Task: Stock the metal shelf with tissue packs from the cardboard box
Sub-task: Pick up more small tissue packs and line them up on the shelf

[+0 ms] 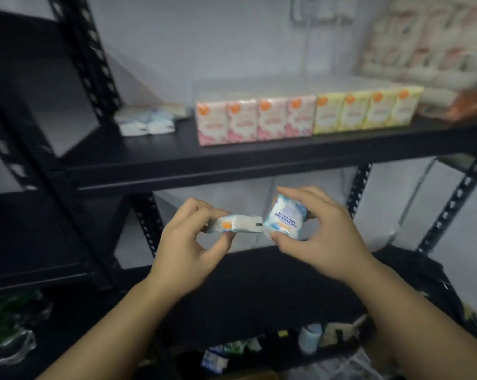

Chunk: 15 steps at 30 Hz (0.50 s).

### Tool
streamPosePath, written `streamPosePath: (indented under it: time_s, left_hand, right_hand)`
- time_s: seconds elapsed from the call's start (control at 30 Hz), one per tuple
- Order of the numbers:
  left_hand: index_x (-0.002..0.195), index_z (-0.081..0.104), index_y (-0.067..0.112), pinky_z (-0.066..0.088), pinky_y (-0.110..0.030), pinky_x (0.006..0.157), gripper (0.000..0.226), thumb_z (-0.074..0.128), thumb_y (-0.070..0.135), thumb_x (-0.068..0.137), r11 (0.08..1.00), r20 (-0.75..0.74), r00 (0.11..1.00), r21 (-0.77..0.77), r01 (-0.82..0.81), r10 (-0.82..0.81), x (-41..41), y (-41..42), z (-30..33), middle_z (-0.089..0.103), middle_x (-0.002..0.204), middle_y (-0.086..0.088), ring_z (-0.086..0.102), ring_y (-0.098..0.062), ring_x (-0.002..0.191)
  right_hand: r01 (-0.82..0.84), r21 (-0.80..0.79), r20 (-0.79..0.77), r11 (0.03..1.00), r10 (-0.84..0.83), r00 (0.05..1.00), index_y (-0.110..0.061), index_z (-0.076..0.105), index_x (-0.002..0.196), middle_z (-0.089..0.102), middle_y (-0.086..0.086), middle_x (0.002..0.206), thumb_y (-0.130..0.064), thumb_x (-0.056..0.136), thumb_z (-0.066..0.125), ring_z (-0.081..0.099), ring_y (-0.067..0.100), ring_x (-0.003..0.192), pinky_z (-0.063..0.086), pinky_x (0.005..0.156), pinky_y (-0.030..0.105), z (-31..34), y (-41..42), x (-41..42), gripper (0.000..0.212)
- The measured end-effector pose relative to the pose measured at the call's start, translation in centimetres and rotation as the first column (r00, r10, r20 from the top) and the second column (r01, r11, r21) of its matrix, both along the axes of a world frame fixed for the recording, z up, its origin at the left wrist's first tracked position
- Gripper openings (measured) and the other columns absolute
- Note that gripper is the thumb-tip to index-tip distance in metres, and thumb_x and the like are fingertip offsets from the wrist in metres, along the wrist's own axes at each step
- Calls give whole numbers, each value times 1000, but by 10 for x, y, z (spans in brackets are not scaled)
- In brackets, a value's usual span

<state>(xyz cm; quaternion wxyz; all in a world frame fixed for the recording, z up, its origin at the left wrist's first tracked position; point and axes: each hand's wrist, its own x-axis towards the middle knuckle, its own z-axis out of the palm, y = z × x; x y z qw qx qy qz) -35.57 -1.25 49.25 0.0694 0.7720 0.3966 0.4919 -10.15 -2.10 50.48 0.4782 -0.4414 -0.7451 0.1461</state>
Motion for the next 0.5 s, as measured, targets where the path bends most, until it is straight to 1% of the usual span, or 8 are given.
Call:
streamPosePath:
  time_s: [0.07, 0.13, 0.2, 0.27, 0.33, 0.37, 0.43, 0.5]
  left_hand:
    - [99, 77, 22, 46, -19, 74, 18, 83, 12, 85, 997, 15, 999, 62, -47, 46, -25, -5, 27, 61, 94, 7, 62, -18, 86]
    - [98, 77, 21, 49, -23, 70, 14, 81, 16, 86, 989, 26, 996, 114, -90, 88, -50, -9, 51, 61, 94, 8, 63, -17, 85]
    - [99, 77, 21, 51, -27, 70, 14, 81, 16, 87, 979, 31, 991, 157, -132, 129, -72, -12, 73, 62, 94, 7, 63, -16, 84]
    - [99, 76, 21, 52, -27, 73, 15, 81, 14, 87, 964, 21, 983, 190, -184, 184, -92, -10, 92, 62, 94, 7, 63, -15, 86]
    - [101, 75, 23, 51, -25, 76, 16, 80, 16, 87, 943, -19, 965, 220, -251, 262, -111, -2, 108, 60, 95, 10, 62, -10, 88]
    - [102, 75, 24, 51, -26, 77, 17, 80, 18, 87, 930, -43, 952, 232, -284, 302, -119, 4, 114, 59, 96, 11, 60, -8, 87]
    - [109, 76, 23, 53, -31, 78, 22, 79, 20, 87, 911, -93, 924, 232, -342, 371, -131, 18, 122, 55, 99, 14, 56, -6, 87]
    - [115, 74, 23, 56, -39, 79, 26, 76, 23, 89, 899, -162, 892, 202, -388, 421, -138, 32, 124, 51, 102, 16, 54, -7, 92]
  right_hand:
    - [-45, 55, 4, 997, 45, 999, -23, 67, 134, 64, -10, 117, -25, 72, 91, 64, 13, 108, 47, 85, 14, 24, 4, -26, 67]
    - [-74, 110, 18, 991, 73, 997, -24, 67, 133, 65, -12, 116, -25, 72, 92, 64, 13, 107, 48, 86, 15, 47, 9, -50, 65]
    - [-81, 154, 16, 985, 79, 997, -27, 67, 130, 65, -16, 113, -35, 72, 89, 64, 12, 106, 48, 86, 16, 68, 14, -70, 62]
    - [-76, 165, 22, 983, 73, 997, -30, 67, 127, 64, -17, 113, -46, 72, 84, 61, 7, 107, 46, 86, 13, 86, 21, -87, 60]
    - [-70, 167, 43, 983, 64, 997, -33, 66, 125, 62, -20, 113, -51, 69, 81, 59, 2, 107, 42, 84, 8, 99, 28, -103, 61]
    - [-65, 165, 49, 984, 57, 997, -34, 66, 125, 61, -20, 113, -50, 69, 82, 58, 0, 107, 40, 83, 7, 104, 33, -109, 61]
    - [-48, 158, 51, 986, 40, 998, -34, 66, 125, 61, -20, 114, -44, 69, 86, 56, -4, 108, 38, 84, 5, 109, 40, -119, 60]
    - [-35, 150, 61, 988, 26, 998, -33, 66, 125, 60, -20, 115, -43, 69, 87, 55, -7, 107, 37, 84, 2, 109, 46, -127, 61]
